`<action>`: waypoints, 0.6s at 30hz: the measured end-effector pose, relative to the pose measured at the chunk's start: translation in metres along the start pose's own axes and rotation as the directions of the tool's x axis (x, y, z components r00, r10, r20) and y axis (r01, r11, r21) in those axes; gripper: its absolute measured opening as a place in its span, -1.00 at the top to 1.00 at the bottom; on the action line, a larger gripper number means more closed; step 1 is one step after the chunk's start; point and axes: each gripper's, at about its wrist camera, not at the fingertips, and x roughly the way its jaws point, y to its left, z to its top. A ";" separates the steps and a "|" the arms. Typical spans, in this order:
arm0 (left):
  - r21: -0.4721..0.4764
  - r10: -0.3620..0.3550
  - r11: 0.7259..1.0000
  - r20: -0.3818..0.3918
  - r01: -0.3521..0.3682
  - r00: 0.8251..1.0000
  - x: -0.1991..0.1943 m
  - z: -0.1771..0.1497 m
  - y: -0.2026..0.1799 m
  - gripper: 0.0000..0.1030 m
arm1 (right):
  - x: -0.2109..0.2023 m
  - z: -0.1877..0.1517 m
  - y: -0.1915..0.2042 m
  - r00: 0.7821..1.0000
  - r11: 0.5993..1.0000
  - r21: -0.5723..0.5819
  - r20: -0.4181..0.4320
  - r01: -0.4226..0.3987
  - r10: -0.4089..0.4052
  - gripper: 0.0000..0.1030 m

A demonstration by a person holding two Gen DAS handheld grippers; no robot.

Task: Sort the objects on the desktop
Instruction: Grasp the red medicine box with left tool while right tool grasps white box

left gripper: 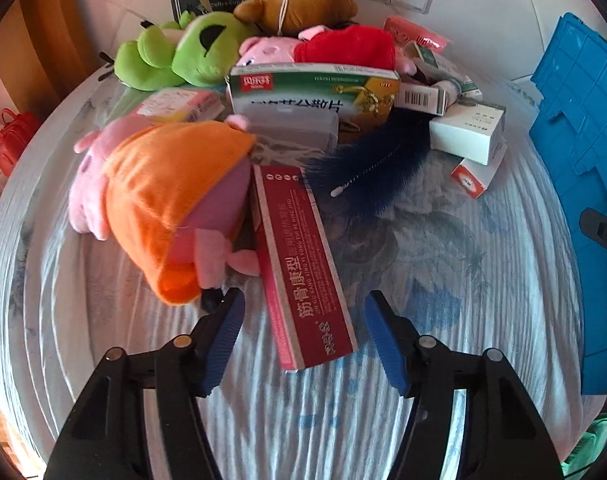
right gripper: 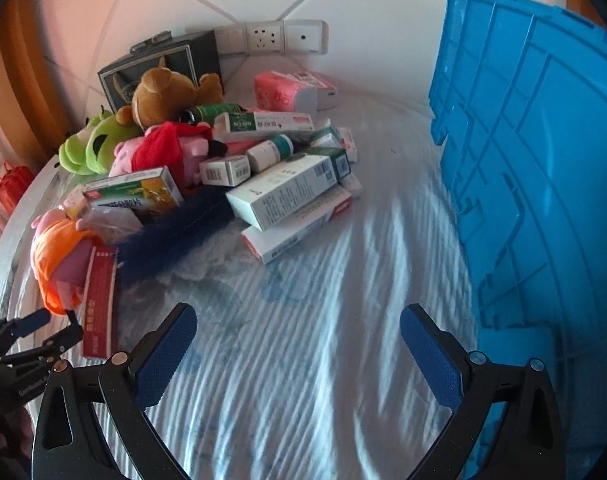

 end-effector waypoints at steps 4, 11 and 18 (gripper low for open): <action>0.003 0.033 0.999 -0.050 -0.033 0.998 0.033 0.012 -0.003 -0.20 | 0.043 0.011 -0.005 0.997 1.000 0.031 -0.079 -0.005 0.008 -1.00; 0.016 0.061 0.998 -0.022 -0.060 0.998 0.056 0.035 -0.003 -0.02 | 0.112 0.039 0.004 0.988 0.996 0.087 -0.148 -0.024 0.037 -1.00; 0.040 0.065 0.997 0.003 -0.065 0.998 0.061 0.047 -0.008 0.02 | 0.163 0.056 0.016 0.984 0.996 0.089 -0.180 0.016 0.000 -0.95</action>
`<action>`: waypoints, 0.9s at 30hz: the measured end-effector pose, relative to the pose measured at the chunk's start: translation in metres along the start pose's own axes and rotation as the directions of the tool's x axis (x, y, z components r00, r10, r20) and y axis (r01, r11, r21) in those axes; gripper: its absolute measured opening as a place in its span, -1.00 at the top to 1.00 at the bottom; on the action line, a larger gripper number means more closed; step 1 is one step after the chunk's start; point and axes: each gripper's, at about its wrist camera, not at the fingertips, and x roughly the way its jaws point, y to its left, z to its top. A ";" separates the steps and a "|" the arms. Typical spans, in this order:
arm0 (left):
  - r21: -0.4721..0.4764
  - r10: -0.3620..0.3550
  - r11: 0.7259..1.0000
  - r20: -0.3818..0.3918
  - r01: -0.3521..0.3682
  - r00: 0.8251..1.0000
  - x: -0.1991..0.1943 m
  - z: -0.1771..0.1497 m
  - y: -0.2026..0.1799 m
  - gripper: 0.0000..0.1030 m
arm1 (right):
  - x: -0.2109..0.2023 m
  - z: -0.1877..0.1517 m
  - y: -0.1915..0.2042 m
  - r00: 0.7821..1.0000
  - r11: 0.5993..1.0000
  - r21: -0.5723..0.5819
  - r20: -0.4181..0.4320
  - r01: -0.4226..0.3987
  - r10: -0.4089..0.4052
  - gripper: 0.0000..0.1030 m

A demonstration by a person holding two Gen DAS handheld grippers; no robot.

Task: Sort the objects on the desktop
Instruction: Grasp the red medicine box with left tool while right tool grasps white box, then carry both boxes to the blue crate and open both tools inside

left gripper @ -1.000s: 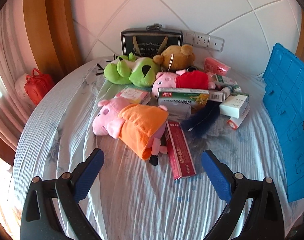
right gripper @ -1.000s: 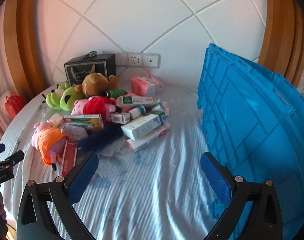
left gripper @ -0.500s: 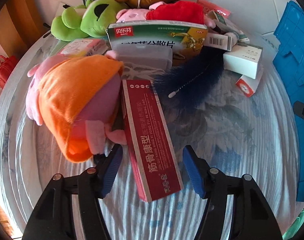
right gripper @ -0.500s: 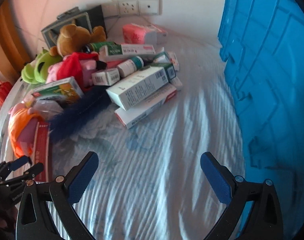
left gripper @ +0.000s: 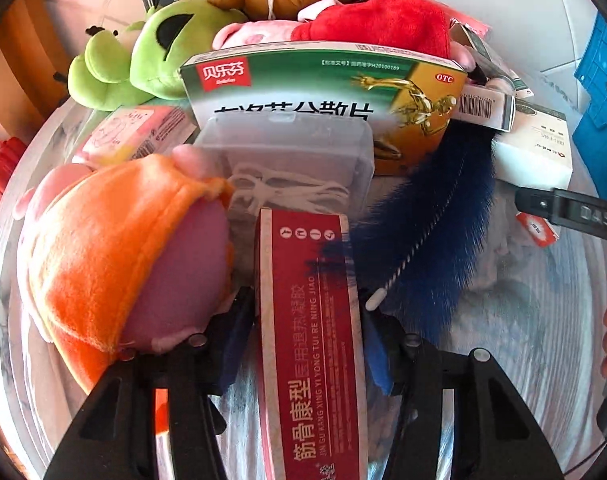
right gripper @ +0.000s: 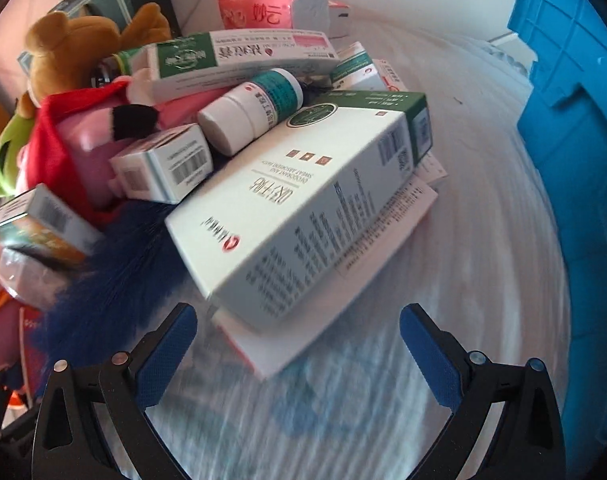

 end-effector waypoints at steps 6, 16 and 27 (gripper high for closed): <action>-0.013 -0.051 0.999 -0.030 0.050 0.998 -0.011 -0.019 0.001 0.02 | -0.006 -0.012 -0.012 1.000 0.999 -0.032 -0.014 0.015 -0.016 -0.12; 0.039 -0.108 0.993 -0.091 0.112 0.990 -0.042 -0.092 -0.005 0.05 | -0.059 -0.123 -0.038 0.983 0.978 -0.197 -0.182 -0.069 0.032 0.10; 0.051 -0.067 0.996 -0.078 0.071 0.995 -0.057 -0.123 -0.022 0.15 | -0.083 -0.144 -0.050 0.992 0.987 -0.151 -0.121 -0.054 0.036 -0.48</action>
